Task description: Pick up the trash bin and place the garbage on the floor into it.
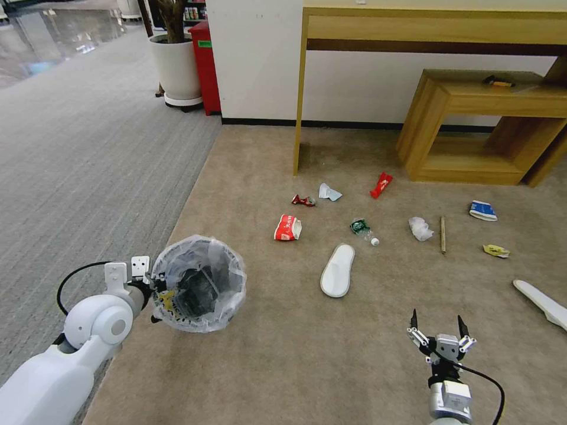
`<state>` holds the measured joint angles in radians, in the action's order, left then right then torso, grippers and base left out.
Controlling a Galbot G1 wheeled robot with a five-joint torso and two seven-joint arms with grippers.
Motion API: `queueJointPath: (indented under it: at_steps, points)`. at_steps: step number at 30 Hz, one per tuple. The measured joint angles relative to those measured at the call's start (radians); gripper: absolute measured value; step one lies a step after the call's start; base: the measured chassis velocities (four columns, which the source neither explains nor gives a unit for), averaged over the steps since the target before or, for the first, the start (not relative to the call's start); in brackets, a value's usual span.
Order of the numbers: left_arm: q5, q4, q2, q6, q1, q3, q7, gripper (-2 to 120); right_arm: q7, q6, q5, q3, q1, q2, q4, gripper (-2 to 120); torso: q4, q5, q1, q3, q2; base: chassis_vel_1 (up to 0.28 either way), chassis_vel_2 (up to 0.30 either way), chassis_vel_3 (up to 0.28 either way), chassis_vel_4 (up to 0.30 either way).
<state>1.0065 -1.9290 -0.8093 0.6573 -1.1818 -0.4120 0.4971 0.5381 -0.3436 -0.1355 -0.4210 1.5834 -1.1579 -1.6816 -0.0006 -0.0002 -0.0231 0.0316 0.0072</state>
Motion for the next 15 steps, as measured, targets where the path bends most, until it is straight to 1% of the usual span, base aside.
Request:
queueJointPath:
  at_steps: [15]
  points:
    - [-0.007,-0.003,-0.006,-0.002,0.0,0.011,0.001,0,-0.011,-0.002,0.005,-0.002,0.002,-0.003,0.003,100,-0.0002,0.0,0.0,0.0,0.0,0.0,0.0,0.0,0.0]
